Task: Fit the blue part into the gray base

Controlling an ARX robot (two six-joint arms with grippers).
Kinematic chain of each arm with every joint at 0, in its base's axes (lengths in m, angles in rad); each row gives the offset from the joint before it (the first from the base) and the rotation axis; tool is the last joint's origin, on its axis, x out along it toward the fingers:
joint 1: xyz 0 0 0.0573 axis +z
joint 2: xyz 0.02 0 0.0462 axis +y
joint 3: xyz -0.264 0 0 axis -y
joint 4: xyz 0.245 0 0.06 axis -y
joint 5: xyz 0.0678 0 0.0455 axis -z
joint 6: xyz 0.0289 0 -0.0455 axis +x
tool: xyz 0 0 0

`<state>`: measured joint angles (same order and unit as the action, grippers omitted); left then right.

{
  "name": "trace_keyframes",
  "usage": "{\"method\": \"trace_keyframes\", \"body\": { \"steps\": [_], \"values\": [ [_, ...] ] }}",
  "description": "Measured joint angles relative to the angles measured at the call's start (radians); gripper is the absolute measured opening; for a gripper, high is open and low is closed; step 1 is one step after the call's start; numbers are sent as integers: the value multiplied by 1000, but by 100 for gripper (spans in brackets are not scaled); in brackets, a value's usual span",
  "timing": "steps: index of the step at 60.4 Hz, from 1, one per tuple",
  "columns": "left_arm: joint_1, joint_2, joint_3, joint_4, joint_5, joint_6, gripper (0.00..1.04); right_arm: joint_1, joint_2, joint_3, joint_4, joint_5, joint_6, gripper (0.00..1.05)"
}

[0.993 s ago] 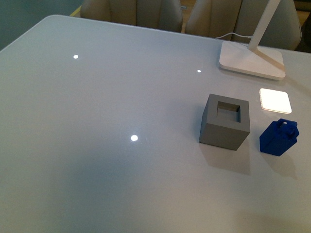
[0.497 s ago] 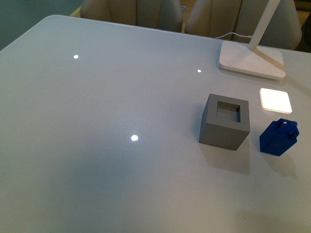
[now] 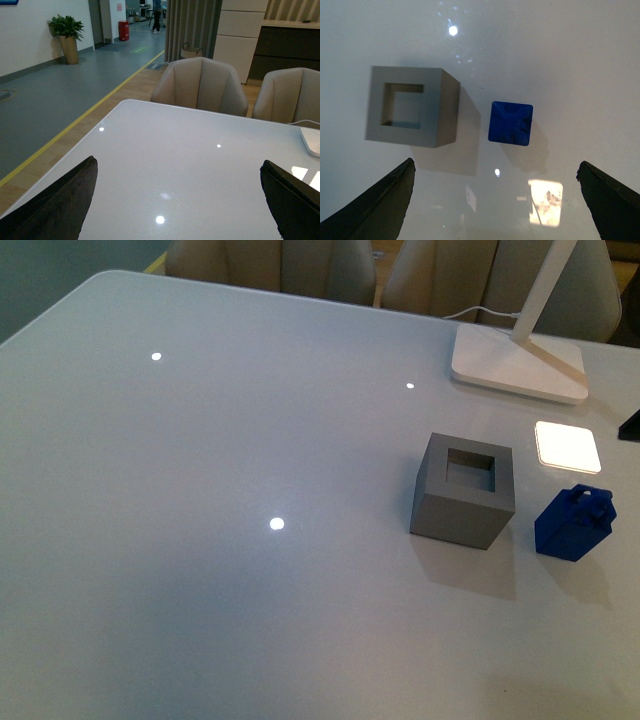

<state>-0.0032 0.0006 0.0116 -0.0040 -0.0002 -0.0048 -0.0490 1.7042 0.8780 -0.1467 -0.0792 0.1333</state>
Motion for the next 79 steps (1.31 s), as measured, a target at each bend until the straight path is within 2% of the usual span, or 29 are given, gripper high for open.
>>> {"method": "trace_keyframes", "body": {
  "steps": [9, 19, 73, 75, 79],
  "values": [
    [0, 0, 0, 0, 0, 0, 97, -13, 206, 196, -111, 19, 14, 96],
    [0, 0, 0, 0, 0, 0, 97, -17, 330, 320, -171, 46, 17, 96],
    [0, 0, 0, 0, 0, 0, 97, 21, 549, 401, -186, 71, 2, 96],
    [0, 0, 0, 0, 0, 0, 97, 24, 549, 402, -187, 71, 6, 93],
    [0, 0, 0, 0, 0, 0, 97, 32, 549, 402, -189, 68, 7, 78]
  ]
}}
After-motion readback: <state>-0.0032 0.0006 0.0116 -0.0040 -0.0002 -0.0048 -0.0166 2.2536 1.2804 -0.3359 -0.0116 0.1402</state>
